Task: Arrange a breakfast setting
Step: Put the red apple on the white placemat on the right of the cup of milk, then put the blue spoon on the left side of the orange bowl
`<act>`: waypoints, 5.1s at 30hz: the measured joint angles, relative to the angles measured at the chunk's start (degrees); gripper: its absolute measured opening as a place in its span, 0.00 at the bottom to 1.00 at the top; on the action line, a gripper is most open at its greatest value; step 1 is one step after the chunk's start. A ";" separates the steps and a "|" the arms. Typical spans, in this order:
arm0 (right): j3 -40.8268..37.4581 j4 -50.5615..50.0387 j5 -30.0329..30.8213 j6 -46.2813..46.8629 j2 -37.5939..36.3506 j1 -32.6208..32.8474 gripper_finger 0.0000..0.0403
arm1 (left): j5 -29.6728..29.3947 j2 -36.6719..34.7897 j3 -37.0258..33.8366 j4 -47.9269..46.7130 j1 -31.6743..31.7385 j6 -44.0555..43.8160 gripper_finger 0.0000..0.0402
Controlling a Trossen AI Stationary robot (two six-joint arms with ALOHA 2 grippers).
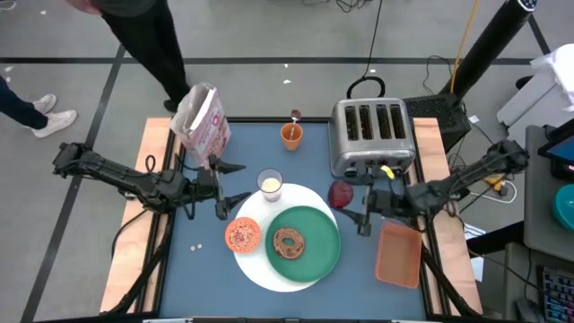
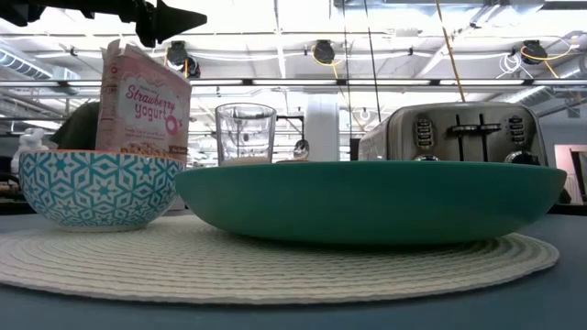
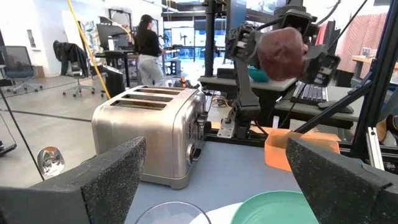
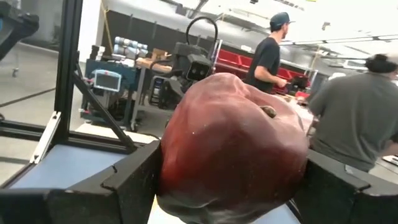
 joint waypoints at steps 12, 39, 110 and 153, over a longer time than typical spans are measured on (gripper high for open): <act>0.00 0.05 -17.22 4.83 8.94 -18.13 0.73 | 0.00 0.00 0.00 0.00 0.01 0.00 0.98; 0.00 13.18 -28.40 4.44 33.89 -30.45 0.73 | 0.00 0.02 0.00 -0.01 0.00 0.00 0.98; 0.00 9.50 -29.26 5.98 46.95 -33.61 0.82 | -0.02 0.02 0.00 -0.02 0.01 0.00 0.98; -0.01 10.39 -29.04 2.51 40.26 -33.61 0.94 | -0.02 0.02 0.00 -0.01 0.01 0.00 0.98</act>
